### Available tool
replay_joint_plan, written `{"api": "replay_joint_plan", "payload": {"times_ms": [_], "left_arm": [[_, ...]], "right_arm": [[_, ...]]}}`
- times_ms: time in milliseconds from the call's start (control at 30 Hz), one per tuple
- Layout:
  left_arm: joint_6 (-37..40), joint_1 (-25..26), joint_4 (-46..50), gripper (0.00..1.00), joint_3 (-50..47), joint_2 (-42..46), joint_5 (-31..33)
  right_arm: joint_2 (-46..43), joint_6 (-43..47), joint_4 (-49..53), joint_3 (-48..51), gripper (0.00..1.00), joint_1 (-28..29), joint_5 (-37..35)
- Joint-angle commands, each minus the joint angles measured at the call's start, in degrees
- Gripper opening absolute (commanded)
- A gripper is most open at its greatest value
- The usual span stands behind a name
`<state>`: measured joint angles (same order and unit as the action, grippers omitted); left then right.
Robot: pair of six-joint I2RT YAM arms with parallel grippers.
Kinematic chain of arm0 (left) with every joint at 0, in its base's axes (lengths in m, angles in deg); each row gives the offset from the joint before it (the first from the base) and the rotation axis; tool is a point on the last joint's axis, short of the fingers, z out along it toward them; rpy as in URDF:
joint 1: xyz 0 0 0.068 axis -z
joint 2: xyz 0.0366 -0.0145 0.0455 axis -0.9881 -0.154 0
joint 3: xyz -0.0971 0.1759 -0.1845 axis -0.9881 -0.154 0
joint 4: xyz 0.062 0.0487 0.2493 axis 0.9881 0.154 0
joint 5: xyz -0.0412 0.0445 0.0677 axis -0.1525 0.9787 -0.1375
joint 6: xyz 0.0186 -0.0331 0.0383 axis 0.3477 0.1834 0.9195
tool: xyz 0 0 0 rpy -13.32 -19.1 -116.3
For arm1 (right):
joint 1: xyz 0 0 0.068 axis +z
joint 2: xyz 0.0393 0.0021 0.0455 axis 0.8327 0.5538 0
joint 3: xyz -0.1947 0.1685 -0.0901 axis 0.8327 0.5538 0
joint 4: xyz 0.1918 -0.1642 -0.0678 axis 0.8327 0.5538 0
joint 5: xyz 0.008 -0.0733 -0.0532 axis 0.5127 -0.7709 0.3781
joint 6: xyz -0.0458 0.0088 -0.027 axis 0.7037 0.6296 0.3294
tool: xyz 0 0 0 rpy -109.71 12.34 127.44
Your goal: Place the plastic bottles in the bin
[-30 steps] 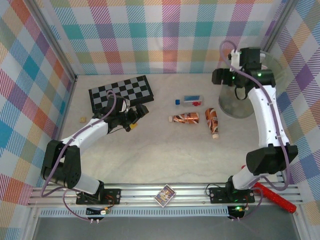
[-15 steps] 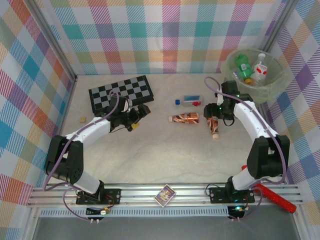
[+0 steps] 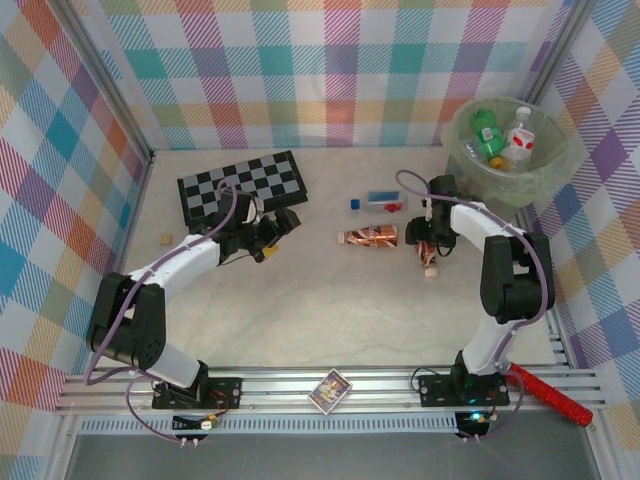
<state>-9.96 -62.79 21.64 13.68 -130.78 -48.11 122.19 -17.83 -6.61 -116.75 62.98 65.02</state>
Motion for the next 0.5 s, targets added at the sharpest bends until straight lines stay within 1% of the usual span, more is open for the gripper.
{"api": "replay_joint_plan", "payload": {"times_ms": [0,167,267,467], "left_arm": [[-0.38,0.72,0.11,0.99,0.89,1.96,0.61],[-0.51,0.72,0.19,0.99,1.14,1.49,0.27],[-0.65,0.9,0.19,0.99,1.27,1.44,0.53],[-0.68,1.03,0.02,0.99,1.62,0.85,0.58]], "right_arm": [[0.55,-0.42,-2.11,0.54,0.67,0.09,-1.44],[0.25,0.27,-1.44,0.03,0.58,0.07,-2.28],[-1.07,0.37,-0.01,-0.79,0.56,0.13,-2.24],[-6.6,0.93,5.05,-3.63,0.53,0.14,0.47]]}}
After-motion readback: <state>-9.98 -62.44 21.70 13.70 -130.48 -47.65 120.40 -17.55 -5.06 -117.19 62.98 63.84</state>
